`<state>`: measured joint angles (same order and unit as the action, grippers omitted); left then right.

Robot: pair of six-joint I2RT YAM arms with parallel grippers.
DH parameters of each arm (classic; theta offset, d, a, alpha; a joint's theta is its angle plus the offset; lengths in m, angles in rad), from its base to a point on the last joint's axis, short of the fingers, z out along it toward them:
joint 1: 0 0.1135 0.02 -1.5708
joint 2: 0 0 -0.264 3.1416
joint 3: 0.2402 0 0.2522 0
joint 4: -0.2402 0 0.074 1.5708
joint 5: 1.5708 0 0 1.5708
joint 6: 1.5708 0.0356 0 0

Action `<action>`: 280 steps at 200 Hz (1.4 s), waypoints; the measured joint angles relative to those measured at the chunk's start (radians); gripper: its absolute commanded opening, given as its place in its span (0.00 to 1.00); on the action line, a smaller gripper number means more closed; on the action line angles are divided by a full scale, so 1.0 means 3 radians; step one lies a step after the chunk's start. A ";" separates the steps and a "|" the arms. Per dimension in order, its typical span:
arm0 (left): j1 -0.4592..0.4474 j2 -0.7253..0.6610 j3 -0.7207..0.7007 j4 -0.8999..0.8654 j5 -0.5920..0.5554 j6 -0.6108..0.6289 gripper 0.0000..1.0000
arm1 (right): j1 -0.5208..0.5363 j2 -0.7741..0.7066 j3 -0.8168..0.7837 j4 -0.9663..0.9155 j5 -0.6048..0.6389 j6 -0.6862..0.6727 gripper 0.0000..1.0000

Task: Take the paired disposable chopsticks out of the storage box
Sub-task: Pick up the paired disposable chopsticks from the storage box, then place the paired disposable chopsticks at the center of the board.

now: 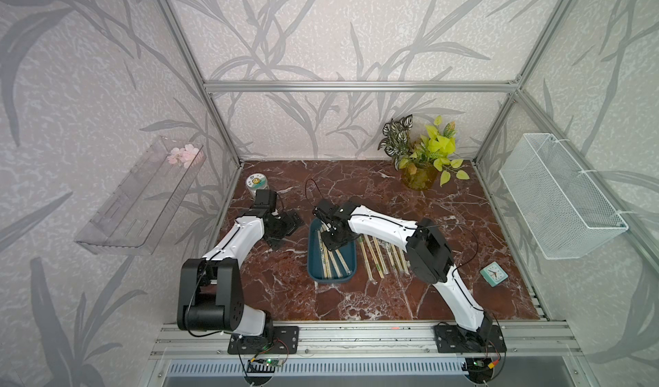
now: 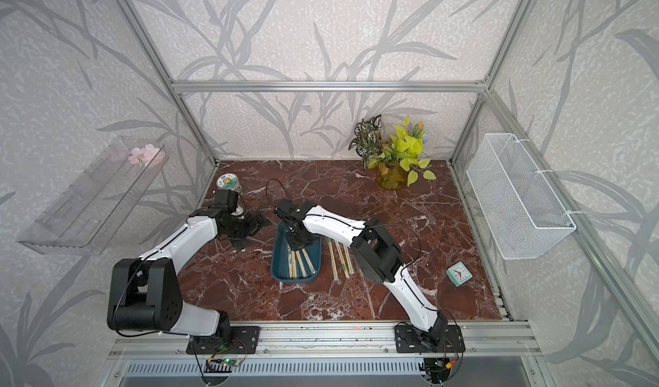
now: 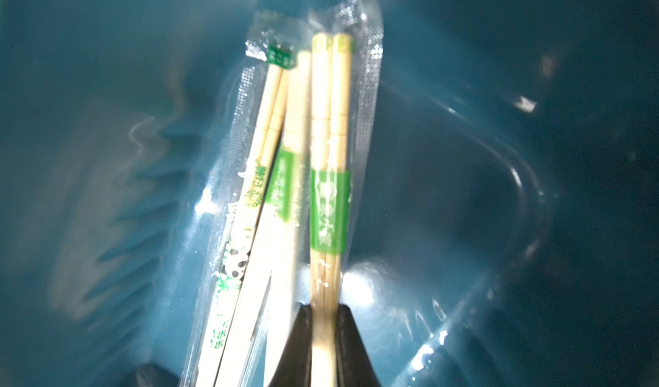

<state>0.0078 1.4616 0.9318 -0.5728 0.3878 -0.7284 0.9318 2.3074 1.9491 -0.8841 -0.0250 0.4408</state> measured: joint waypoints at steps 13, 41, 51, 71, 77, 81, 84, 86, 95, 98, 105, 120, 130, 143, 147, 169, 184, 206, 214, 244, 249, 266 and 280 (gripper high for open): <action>0.0000 0.0000 0.0000 0.0001 0.0000 0.0000 0.99 | -0.0011 -0.0028 -0.0029 0.0004 -0.0001 0.0009 0.07; 0.0000 0.0000 0.0000 0.0004 0.0000 0.0000 0.99 | -0.0022 -0.0084 -0.0041 0.0017 -0.0004 0.0024 0.07; 0.0000 0.0001 0.0000 0.0004 0.0000 0.0000 0.99 | -0.0028 -0.0106 -0.0041 0.0020 -0.0005 0.0029 0.07; 0.0000 0.0003 0.0000 0.0004 0.0000 0.0000 0.99 | -0.0033 -0.0155 -0.0041 0.0034 -0.0008 0.0050 0.07; 0.0000 0.0003 0.0000 0.0005 0.0000 0.0000 0.99 | -0.0036 -0.0170 -0.0041 0.0039 -0.0010 0.0055 0.07; 0.0000 0.0003 0.0000 0.0004 0.0000 0.0000 0.99 | -0.0038 -0.0179 -0.0041 0.0041 -0.0010 0.0061 0.07; 0.0000 0.0004 0.0000 0.0004 0.0000 0.0000 0.99 | -0.0041 -0.0187 -0.0041 0.0045 -0.0010 0.0065 0.07; 0.0000 0.0004 0.0000 0.0004 0.0001 0.0000 0.99 | -0.0043 -0.0192 -0.0041 0.0047 -0.0013 0.0065 0.07; 0.0000 0.0005 0.0000 0.0005 0.0000 0.0000 0.99 | -0.0056 -0.0216 -0.0041 0.0058 -0.0025 0.0080 0.07; 0.0000 0.0006 0.0000 0.0005 0.0000 0.0000 0.99 | -0.0060 -0.0225 -0.0041 0.0061 -0.0031 0.0086 0.07; 0.0000 0.0009 0.0000 0.0005 0.0000 0.0000 0.99 | -0.0074 -0.0248 -0.0039 0.0067 -0.0039 0.0102 0.07; 0.0000 0.0018 0.0000 0.0005 0.0001 -0.0001 0.99 | -0.0120 -0.0310 -0.0039 0.0075 -0.0058 0.0126 0.07; 0.0000 0.0022 0.0000 0.0006 0.0001 -0.0001 0.99 | -0.0159 -0.0360 -0.0039 0.0081 -0.0071 0.0139 0.07; 0.0000 0.0029 0.0000 0.0008 0.0001 -0.0001 0.99 | -0.0210 -0.0417 -0.0037 0.0090 -0.0086 0.0142 0.07; 0.0000 0.0032 0.0000 0.0008 0.0001 -0.0003 0.99 | -0.0226 -0.0434 -0.0037 0.0093 -0.0088 0.0144 0.07; 0.0000 0.0039 0.0000 0.0013 0.0001 -0.0005 0.99 | -0.0289 -0.0477 -0.0038 0.0104 -0.0097 0.0151 0.07; 0.0000 0.0041 0.0000 0.0015 0.0001 -0.0013 0.99 | -0.0336 -0.0498 -0.0072 0.0154 -0.0103 0.0168 0.06; 0.0000 0.0042 0.0000 0.0017 0.0001 -0.0015 0.99 | -0.0403 -0.0586 -0.0195 0.0209 -0.0127 0.0215 0.06; 0.0000 0.0043 0.0000 0.0017 0.0001 -0.0015 0.99 | -0.0426 -0.0626 -0.0240 0.0226 -0.0134 0.0223 0.06; 0.0000 0.0052 0.0000 0.0017 0.0001 -0.0015 0.99 | -0.0533 -0.0827 -0.0443 0.0291 -0.0156 0.0231 0.06; 0.0000 0.0053 0.0000 0.0017 0.0001 -0.0015 0.99 | -0.0557 -0.0866 -0.0487 0.0310 -0.0158 0.0233 0.06; 0.0000 0.0058 0.0001 0.0017 0.0003 -0.0015 0.99 | -0.0640 -0.1002 -0.0650 0.0351 -0.0159 0.0239 0.06; 0.0000 0.0070 0.0001 0.0017 0.0006 -0.0017 0.99 | -0.0696 -0.1110 -0.0813 0.0403 -0.0158 0.0251 0.06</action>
<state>0.0078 1.4826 0.9321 -0.5678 0.3897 -0.7334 0.7231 1.9743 1.7054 -0.7631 -0.0723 0.5159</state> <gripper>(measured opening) 0.992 0.069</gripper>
